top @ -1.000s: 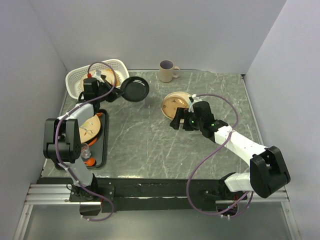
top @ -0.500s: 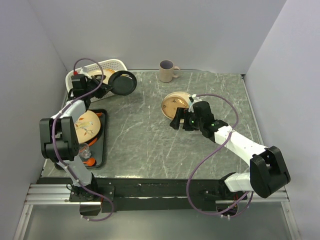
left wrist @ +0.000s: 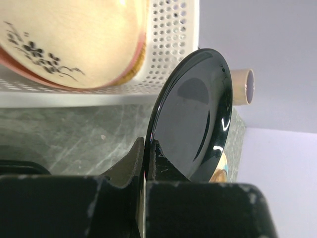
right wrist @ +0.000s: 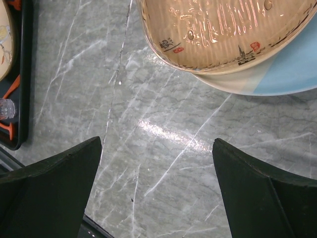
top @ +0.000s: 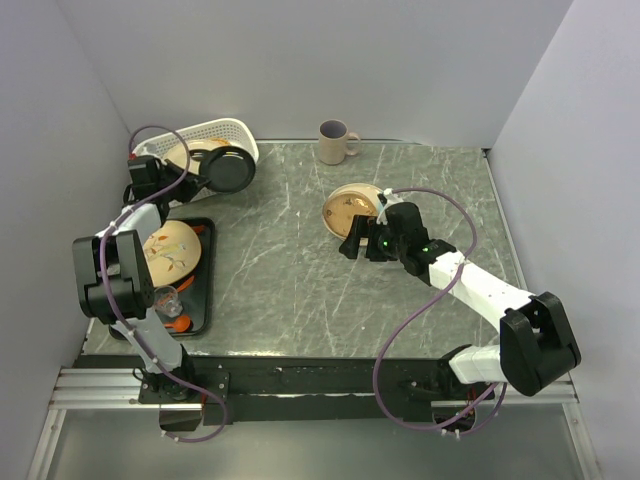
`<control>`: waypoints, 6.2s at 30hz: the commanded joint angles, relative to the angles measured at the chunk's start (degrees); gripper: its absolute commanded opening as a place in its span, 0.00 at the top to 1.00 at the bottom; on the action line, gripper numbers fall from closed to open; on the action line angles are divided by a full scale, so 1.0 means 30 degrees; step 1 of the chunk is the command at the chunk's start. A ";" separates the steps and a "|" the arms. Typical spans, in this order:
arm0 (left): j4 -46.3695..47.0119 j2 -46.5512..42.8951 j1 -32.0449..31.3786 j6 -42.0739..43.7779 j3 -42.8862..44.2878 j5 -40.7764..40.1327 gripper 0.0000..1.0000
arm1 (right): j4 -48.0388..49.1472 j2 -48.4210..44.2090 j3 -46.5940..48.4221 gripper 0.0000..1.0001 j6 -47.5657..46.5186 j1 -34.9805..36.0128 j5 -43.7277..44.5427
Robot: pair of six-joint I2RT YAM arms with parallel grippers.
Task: Place the plates into the plastic bin on the countertop
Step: Place the plate in the plastic bin, then pick up the plate at the center of the board.
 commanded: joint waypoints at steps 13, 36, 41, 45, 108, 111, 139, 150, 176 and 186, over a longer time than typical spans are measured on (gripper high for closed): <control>0.1010 0.1273 0.1764 -0.0820 0.2000 0.0069 0.99 | 0.0110 -0.0143 0.0946 0.00 -0.0218 -0.0155 0.0446; 0.0951 0.2122 0.2937 -0.1141 0.2733 -0.1394 0.99 | -0.0270 0.0444 0.1416 0.00 -0.0366 -0.0155 0.0826; 0.0863 0.2795 0.2908 -0.0995 0.3464 -0.2360 0.99 | -0.0329 0.0327 0.1299 0.00 -0.0366 -0.0154 0.0913; 0.0541 0.3527 0.2937 -0.0936 0.4081 -0.2685 0.99 | -0.0387 0.0356 0.1357 0.00 -0.0337 -0.0126 0.1090; 0.1302 -0.1859 0.0656 0.1084 0.0801 -0.3508 0.04 | -0.0446 -0.0436 0.1035 0.00 -0.0483 -0.2084 0.1413; 0.1216 -0.2270 -0.0426 0.1493 0.0595 -0.3271 0.04 | -0.0388 -0.0202 0.1211 0.00 -0.0395 -0.2526 0.1266; 0.2297 0.0628 -0.8254 0.1935 -0.0723 -0.2685 0.10 | 0.4208 0.5189 0.1592 0.46 0.2915 -0.4402 0.0066; 0.2210 0.1125 -0.9250 0.2170 -0.0811 -0.2598 0.11 | 0.5646 0.7240 0.2003 0.68 0.4146 -0.4520 -0.0931; 0.4643 0.1450 -1.0920 0.1700 -0.1103 -0.0284 0.20 | 0.5999 0.7153 0.1651 0.98 0.3999 -0.5106 -0.1781; 0.3733 0.2327 -1.2062 0.2199 -0.0225 0.0596 0.42 | 0.5764 0.7065 0.1680 0.98 0.3853 -0.5194 -0.1693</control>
